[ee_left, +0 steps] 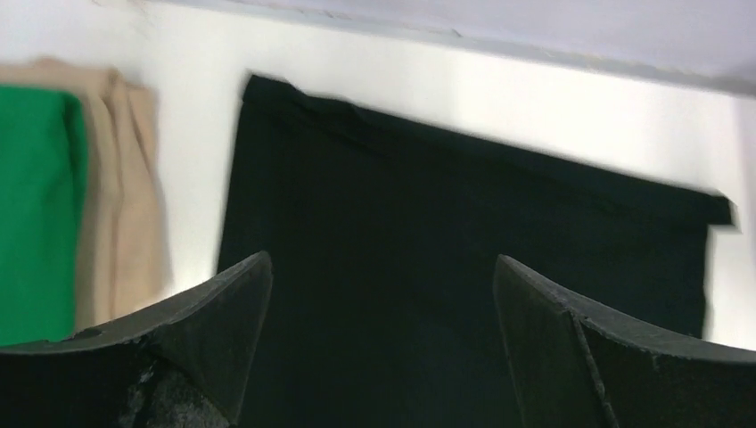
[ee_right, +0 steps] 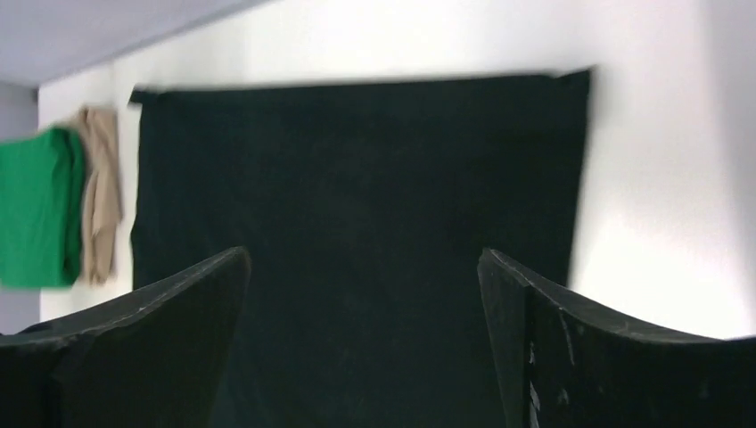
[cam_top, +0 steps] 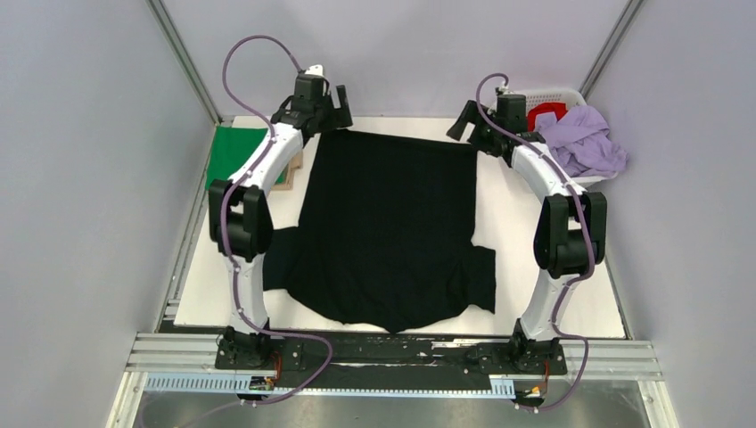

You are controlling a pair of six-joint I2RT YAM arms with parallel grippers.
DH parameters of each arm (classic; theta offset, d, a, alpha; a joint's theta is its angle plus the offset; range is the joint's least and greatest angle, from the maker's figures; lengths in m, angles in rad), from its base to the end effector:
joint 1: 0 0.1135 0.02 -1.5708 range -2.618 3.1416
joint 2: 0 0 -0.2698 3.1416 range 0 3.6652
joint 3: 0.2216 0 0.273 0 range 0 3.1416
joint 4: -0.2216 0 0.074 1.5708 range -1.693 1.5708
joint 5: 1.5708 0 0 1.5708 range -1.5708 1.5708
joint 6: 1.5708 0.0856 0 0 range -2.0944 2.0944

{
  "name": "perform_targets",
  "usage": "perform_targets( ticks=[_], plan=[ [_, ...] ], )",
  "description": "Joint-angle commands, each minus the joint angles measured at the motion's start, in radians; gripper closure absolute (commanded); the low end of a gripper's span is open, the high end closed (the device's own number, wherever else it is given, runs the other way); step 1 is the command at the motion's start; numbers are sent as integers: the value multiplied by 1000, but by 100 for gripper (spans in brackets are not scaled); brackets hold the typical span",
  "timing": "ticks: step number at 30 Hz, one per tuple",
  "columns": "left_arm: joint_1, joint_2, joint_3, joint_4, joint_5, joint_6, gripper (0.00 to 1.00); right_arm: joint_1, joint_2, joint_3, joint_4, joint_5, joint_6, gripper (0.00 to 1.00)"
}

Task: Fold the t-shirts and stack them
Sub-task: Flatten out the tshirt

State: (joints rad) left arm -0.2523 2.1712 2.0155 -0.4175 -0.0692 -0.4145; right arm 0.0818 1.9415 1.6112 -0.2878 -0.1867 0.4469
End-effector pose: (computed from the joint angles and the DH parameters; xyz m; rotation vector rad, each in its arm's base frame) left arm 0.5619 -0.1387 0.2676 -0.2154 2.1482 -0.3142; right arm 0.5150 0.0582 0.2437 0.2974 2.2013 0.4996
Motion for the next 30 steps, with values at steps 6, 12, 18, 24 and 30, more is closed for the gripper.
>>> perform_targets(
  ticks=[6, 12, 18, 24, 30],
  plan=[
    [-237, -587, -797, -30, 110, -216, 0, 168, -19, -214, 35, -112, -76, 0],
    [-301, -874, -1212, 48, 212, -406, 0, 197, 33, -246, -1, -40, -37, 0],
    [-296, -840, -1330, 89, 31, -478, 0, 197, 19, -400, -32, -14, 42, 0],
    [-211, -485, -1113, 96, 48, -458, 0, 200, -171, -700, 43, -77, 194, 0],
    [-137, -84, -689, 39, 129, -439, 0, 294, -413, -937, -17, -159, 230, 0]
  ],
)
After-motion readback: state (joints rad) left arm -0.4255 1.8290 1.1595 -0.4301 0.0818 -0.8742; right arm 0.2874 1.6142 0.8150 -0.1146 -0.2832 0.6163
